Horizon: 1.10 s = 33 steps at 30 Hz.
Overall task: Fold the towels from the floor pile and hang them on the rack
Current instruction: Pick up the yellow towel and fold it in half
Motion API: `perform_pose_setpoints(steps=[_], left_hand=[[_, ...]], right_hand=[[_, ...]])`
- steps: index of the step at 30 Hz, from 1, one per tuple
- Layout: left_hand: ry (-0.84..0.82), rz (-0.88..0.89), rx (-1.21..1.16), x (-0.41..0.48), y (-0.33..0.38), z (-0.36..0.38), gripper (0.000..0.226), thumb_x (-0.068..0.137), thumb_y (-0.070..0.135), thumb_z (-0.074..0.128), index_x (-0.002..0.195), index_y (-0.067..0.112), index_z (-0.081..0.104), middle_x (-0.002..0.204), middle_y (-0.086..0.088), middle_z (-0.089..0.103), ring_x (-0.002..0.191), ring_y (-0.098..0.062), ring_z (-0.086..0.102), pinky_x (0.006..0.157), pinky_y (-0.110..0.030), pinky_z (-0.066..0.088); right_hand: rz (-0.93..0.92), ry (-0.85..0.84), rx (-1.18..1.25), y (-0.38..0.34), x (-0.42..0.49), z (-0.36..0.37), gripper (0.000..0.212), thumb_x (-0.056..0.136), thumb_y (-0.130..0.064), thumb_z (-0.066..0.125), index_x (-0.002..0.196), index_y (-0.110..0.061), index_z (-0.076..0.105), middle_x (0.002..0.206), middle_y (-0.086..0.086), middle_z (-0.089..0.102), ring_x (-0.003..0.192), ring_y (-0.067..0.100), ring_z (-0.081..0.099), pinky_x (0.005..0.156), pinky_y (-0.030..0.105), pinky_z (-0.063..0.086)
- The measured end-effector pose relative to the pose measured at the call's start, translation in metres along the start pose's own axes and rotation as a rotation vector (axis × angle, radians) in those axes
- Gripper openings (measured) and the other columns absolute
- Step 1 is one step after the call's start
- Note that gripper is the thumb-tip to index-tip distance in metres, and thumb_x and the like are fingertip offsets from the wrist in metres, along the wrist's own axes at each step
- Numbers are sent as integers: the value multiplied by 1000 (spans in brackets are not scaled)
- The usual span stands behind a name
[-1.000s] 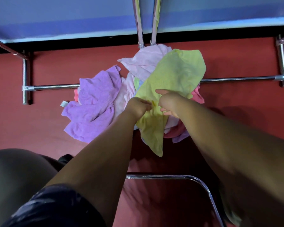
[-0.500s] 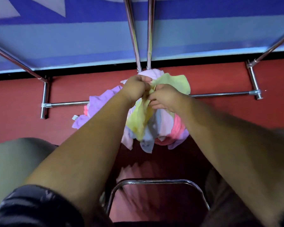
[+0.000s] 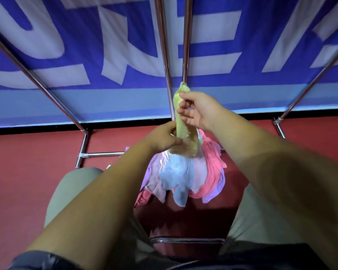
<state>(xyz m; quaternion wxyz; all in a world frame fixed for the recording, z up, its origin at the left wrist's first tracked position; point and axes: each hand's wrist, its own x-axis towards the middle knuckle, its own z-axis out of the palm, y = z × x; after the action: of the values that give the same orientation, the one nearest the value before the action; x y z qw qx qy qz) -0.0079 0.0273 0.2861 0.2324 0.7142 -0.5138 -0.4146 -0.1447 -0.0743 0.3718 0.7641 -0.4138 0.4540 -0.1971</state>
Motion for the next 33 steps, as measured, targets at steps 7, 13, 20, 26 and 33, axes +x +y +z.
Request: perform_pose_setpoints(steps=[7, 13, 20, 26, 33], left_hand=[[127, -80, -391, -48, 63, -59, 10, 92, 20, 58, 96, 23, 67, 80, 5, 67, 73, -17, 63, 71, -26, 53], [253, 194, -586, -87, 120, -105, 6, 103, 16, 66, 101, 21, 63, 89, -4, 71, 75, -16, 67, 60, -26, 52], [243, 489, -113, -120, 201, -122, 27, 86, -12, 55, 89, 15, 52, 65, 14, 49, 57, -4, 40, 50, -19, 35], [162, 369, 316, -133, 219, -149, 35, 86, 22, 84, 109, 35, 62, 105, 8, 68, 90, -11, 65, 75, -27, 55], [85, -50, 294, -136, 197, -166, 38, 81, 38, 77, 109, 14, 74, 103, -13, 81, 87, -29, 77, 71, -39, 61]], right_hand=[[-213, 1, 32, -87, -60, 20, 16, 105, -33, 55, 101, -20, 64, 74, -8, 71, 69, 13, 69, 63, 28, 48], [-253, 208, -555, -111, -88, 5, 16, 97, -30, 56, 107, -21, 63, 94, 3, 72, 73, 18, 70, 70, 33, 56], [-259, -237, -721, -111, -114, 6, 65, 76, -11, 67, 132, -44, 62, 117, -9, 72, 110, 13, 68, 96, 37, 50], [-306, -284, -641, -116, -135, 8, 31, 91, -1, 67, 119, -12, 74, 105, 11, 77, 100, 26, 72, 102, 46, 55], [-297, -340, -322, -140, -149, 10, 44, 93, 2, 56, 128, -17, 73, 115, 15, 74, 103, 29, 70, 103, 48, 53]])
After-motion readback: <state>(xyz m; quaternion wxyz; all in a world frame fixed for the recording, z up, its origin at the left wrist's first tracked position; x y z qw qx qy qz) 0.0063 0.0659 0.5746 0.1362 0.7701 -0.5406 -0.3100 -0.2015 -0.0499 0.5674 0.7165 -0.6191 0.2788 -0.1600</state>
